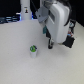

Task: Open the kcup holder, insert the kcup into the holder, and close the kcup holder

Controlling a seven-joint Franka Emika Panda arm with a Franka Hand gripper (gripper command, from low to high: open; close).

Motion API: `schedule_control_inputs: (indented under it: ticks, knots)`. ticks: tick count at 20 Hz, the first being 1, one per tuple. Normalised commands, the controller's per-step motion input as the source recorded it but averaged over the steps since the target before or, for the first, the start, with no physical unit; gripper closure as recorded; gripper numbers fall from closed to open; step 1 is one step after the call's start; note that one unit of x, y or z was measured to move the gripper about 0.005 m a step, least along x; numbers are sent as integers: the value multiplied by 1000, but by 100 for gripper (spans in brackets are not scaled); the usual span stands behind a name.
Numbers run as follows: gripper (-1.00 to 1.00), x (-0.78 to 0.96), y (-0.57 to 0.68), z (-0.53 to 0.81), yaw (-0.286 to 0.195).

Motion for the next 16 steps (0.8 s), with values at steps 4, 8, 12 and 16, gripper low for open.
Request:
schedule_control_inputs:
  ticks: [4,8,12,16]
  knots:
    - [-100,-366,-416,-352,-264]
    - [-100,-347,-443,-447,-265]
    - [-100,-309,-451,-454,-266]
    - [-100,-42,-421,-338,-259]
